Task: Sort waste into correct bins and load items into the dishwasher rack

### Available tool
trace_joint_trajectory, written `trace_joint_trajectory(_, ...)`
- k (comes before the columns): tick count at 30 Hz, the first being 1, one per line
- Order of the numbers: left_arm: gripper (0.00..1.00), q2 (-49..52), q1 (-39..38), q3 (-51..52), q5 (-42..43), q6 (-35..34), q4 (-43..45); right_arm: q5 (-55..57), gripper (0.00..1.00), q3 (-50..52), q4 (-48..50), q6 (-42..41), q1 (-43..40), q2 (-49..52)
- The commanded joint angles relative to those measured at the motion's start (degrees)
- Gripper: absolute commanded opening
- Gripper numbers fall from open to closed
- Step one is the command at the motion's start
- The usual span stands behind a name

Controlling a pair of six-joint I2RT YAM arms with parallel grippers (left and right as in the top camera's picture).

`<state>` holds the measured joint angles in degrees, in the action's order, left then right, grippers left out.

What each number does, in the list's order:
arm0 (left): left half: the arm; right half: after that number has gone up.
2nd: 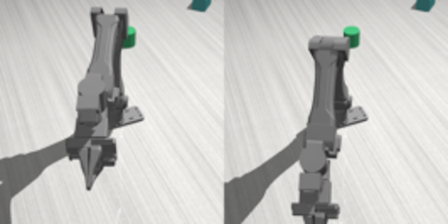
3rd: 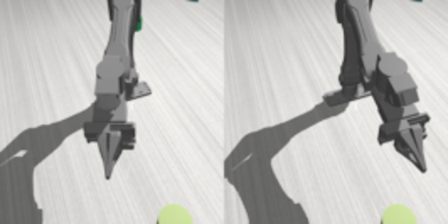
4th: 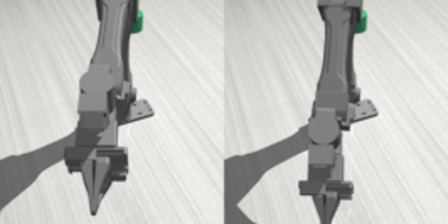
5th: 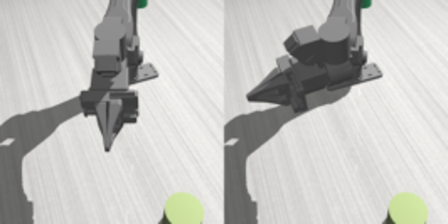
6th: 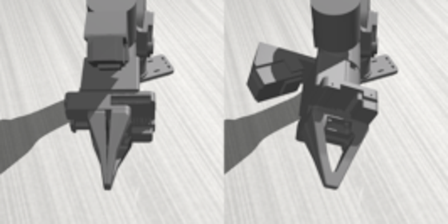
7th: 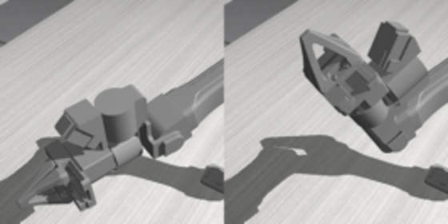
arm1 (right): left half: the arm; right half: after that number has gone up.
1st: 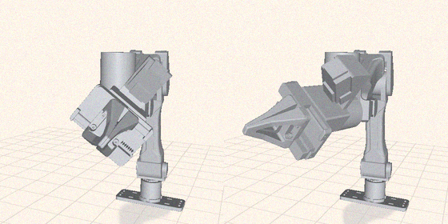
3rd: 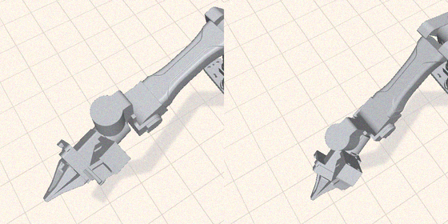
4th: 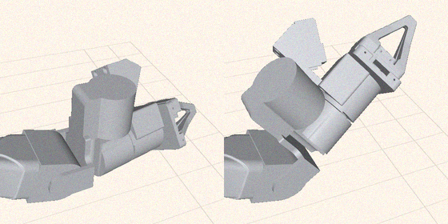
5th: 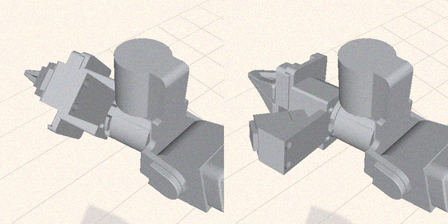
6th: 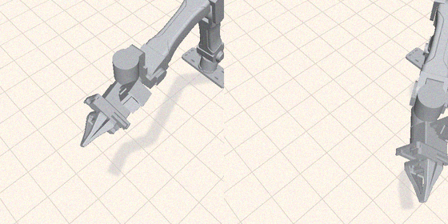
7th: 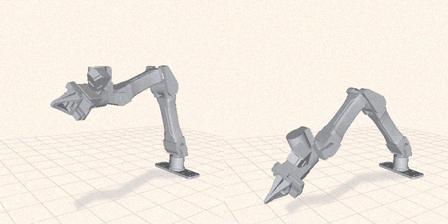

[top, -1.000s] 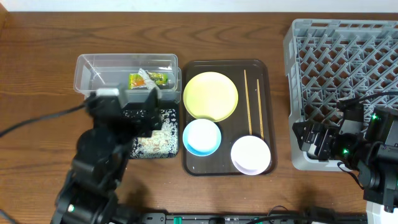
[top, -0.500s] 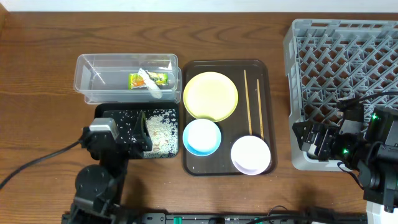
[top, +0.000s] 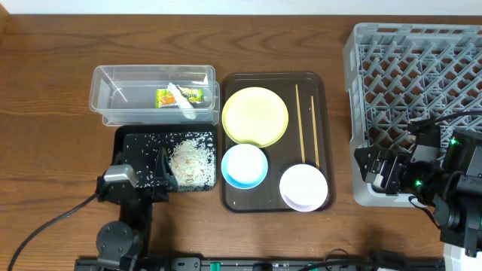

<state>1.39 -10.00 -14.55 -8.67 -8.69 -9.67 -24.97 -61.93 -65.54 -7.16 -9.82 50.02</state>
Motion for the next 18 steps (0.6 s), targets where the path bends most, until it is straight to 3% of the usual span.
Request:
trace_joint_trajectory(1, 0.93, -1.1, 0.5, 1.9, -2.0, 1.2, 1.3, 0.0, 0.99, -0.8, 0.0, 0.0, 0.9, -0.1)
trace_joint_trajectory(5, 0.93, -1.3, 0.5, 4.5, -2.4, 1.2, 3.2, 0.0, 0.99, -0.8, -0.1, 0.0, 0.9, -0.1)
trace_joint_trajectory(13, 0.93, -1.3, 0.5, 14.0, -2.5, 1.1, 16.8, 0.0, 0.99, -0.8, -0.1, 0.0, 0.9, -0.1)
trace_joint_trajectory(18, 0.93, -1.3, 0.5, 14.3, -2.5, 1.2, 16.6, 0.0, 0.99, -0.8, 0.0, 0.0, 0.9, -0.1)
